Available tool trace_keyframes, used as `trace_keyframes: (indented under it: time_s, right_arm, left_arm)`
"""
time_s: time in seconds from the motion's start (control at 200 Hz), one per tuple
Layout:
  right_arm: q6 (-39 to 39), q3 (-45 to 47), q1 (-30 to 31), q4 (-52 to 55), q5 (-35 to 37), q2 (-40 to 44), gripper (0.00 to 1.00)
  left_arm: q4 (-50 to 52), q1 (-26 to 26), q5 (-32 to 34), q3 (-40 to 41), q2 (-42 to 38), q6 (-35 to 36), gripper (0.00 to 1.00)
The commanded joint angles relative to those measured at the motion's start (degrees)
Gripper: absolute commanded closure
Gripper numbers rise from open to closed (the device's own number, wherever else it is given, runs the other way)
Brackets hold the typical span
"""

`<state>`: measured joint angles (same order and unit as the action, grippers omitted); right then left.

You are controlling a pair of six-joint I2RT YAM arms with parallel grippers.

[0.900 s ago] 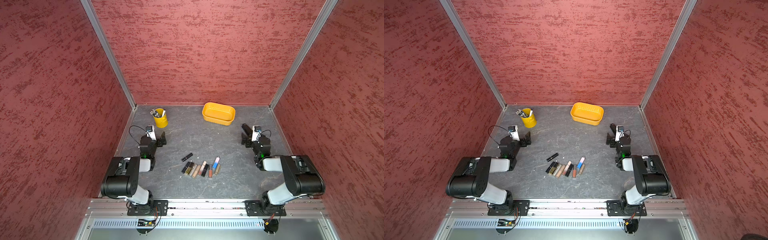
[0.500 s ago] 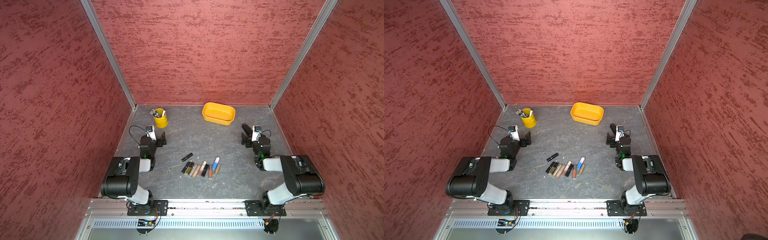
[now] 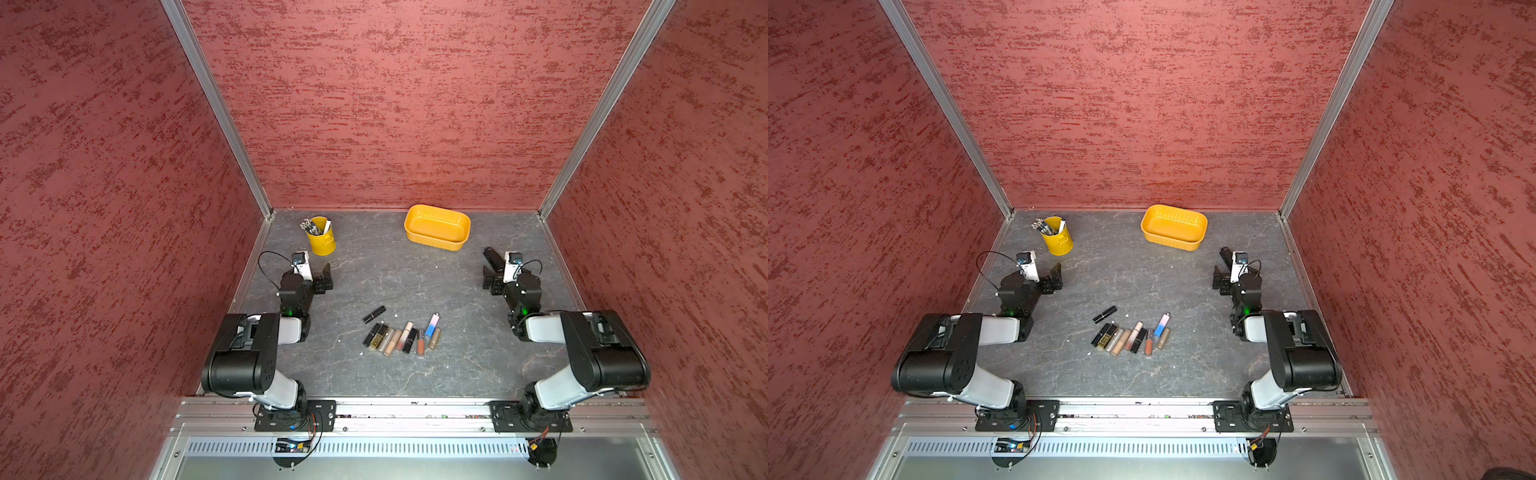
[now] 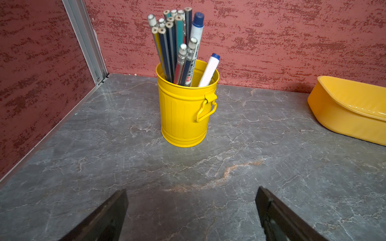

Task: Put the lipstick into the storage box
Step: Pick up the storage box at the center of the board.

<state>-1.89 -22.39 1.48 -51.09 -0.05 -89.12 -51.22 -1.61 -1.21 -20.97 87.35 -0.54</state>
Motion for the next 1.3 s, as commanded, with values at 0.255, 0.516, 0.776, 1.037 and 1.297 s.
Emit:
trace_keyframes:
  time_s: [0.255,0.516,0.776,1.037,1.297]
  right_arm:
    - [0.2,0.1,-0.2,-0.7,-0.8,0.8,0.01]
    - [0.5,0.1,-0.3,-0.6,-0.5,0.8,0.01]
    - [6.4,-8.5,-0.4,24.2,11.4,11.5,0.01]
    - [21.7,-23.0,-0.4,53.7,6.4,17.0,0.01]
    - [30.9,-36.9,-0.3,71.5,-6.5,12.6,0.02]
  left_arm:
    - [0.2,-0.5,-0.9,-0.8,0.4,0.6,0.0]
    - [-0.3,-1.3,-2.2,-0.6,0.2,0.2,0.0]
    - [16.8,-1.1,4.1,-4.9,-11.2,-2.2,0.0]
    - [41.7,-0.9,6.4,-12.3,-23.2,-16.3,0.0]
    - [55.6,0.4,-5.8,-18.3,-27.9,-24.9,0.0]
